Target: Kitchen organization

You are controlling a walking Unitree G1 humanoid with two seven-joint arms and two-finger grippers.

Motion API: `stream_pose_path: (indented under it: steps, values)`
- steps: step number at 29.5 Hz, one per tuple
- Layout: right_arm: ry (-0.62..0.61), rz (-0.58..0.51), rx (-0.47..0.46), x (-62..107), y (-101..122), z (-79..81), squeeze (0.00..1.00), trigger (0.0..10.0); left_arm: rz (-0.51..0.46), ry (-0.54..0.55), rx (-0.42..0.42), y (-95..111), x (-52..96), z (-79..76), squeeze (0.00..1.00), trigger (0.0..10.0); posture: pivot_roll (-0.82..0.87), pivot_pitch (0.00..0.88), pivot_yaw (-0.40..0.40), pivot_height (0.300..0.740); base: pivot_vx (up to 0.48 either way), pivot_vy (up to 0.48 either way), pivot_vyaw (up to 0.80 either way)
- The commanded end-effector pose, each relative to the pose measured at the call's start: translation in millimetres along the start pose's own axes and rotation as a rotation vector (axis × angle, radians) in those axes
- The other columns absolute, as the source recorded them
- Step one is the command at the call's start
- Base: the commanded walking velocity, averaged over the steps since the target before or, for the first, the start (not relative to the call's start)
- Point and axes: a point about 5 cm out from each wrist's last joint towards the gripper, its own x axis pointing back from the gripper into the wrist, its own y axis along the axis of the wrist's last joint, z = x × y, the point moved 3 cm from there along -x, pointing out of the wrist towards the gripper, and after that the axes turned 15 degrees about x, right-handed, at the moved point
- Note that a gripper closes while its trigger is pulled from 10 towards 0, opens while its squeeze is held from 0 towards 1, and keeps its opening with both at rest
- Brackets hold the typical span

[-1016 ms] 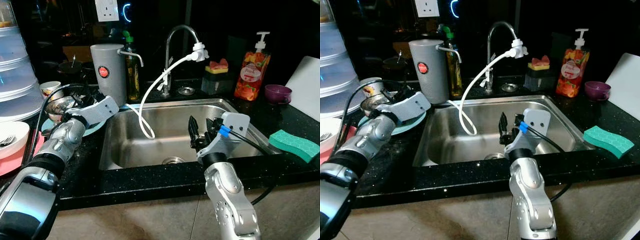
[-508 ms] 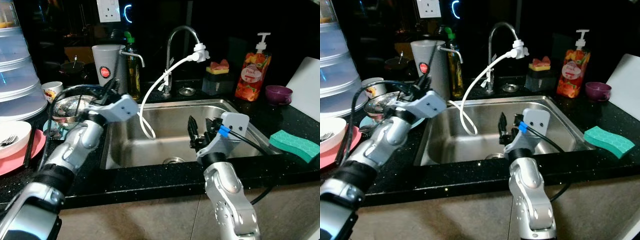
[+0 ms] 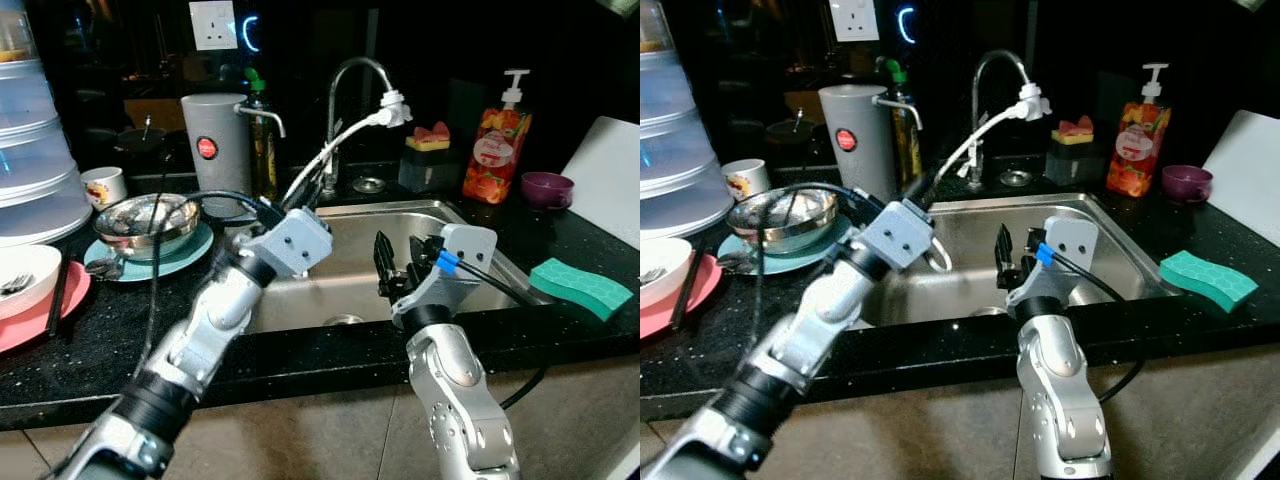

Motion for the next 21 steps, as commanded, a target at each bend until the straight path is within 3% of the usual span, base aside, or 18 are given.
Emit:
stream_pose_path:
  steps: [1, 2, 5, 6, 7, 8, 11, 18, 19, 21]
  values:
    - [0.000, 0.015, 0.002, 0.3, -3.9, 0.1, 0.00, 10.0, 0.094, 0.027, 0.120, -13.1, 4.7, 6.7, 0.00, 10.0, 0.00, 0.059, 0.026, 0.740, 0.000, 0.000, 0.00]
    - [0.000, 0.015, 0.003, 0.4, -4.0, 0.2, 0.00, 10.0, 0.122, 0.039, 0.142, -17.1, 5.4, 8.4, 0.00, 10.0, 0.00, 0.059, 0.026, 0.740, 0.000, 0.000, 0.00]
    - [0.000, 0.013, 0.003, 0.4, -3.8, 0.0, 0.00, 10.0, 0.206, 0.093, 0.316, -28.4, 7.1, 16.5, 0.00, 10.0, 0.00, 0.059, 0.026, 0.740, 0.000, 0.000, 0.00]
    - [-0.001, 0.013, 0.003, 0.4, -3.7, -0.2, 0.00, 10.0, 0.215, 0.104, 0.370, -29.2, 6.6, 18.6, 0.31, 10.0, 0.00, 0.061, 0.025, 0.740, 0.000, 0.000, 0.00]
    - [-0.001, 0.013, 0.003, 0.4, -3.7, -0.2, 0.00, 10.0, 0.215, 0.104, 0.370, -29.2, 6.6, 18.6, 0.31, 10.0, 0.00, 0.061, 0.025, 0.740, 0.000, 0.000, 0.00]
    - [-0.001, 0.013, 0.003, 0.4, -3.7, -0.3, 0.00, 10.0, 0.216, 0.117, 0.407, -28.8, 5.8, 20.9, 1.00, 10.0, 0.00, 0.061, 0.025, 0.740, 0.000, 0.000, 0.00]
    - [0.001, 0.014, 0.004, 0.5, -3.7, -0.2, 0.00, 10.0, 0.220, 0.125, 0.527, -27.9, 5.0, 26.1, 1.00, 10.0, 0.00, 0.060, 0.025, 0.740, 0.000, 0.000, 0.00]
    - [0.000, 0.014, 0.004, 0.6, -3.7, -0.3, 0.00, 10.0, 0.182, 0.112, 0.586, -14.5, 3.4, 29.4, 1.00, 10.0, 0.00, 0.060, 0.025, 0.740, 0.000, 0.000, 0.00]
    - [0.000, 0.014, 0.004, 0.7, -3.7, -0.6, 0.00, 10.0, 0.172, 0.090, 0.602, -9.1, 2.9, 29.3, 0.00, 10.0, 0.00, 0.060, 0.023, 0.740, 0.000, 0.000, 0.00]
    - [0.001, 0.014, 0.003, 0.7, -3.7, -0.4, 0.00, 10.0, 0.168, 0.081, 0.601, -6.8, 2.9, 29.6, 0.00, 10.0, 0.00, 0.060, 0.023, 0.740, 0.000, 0.000, 0.00]
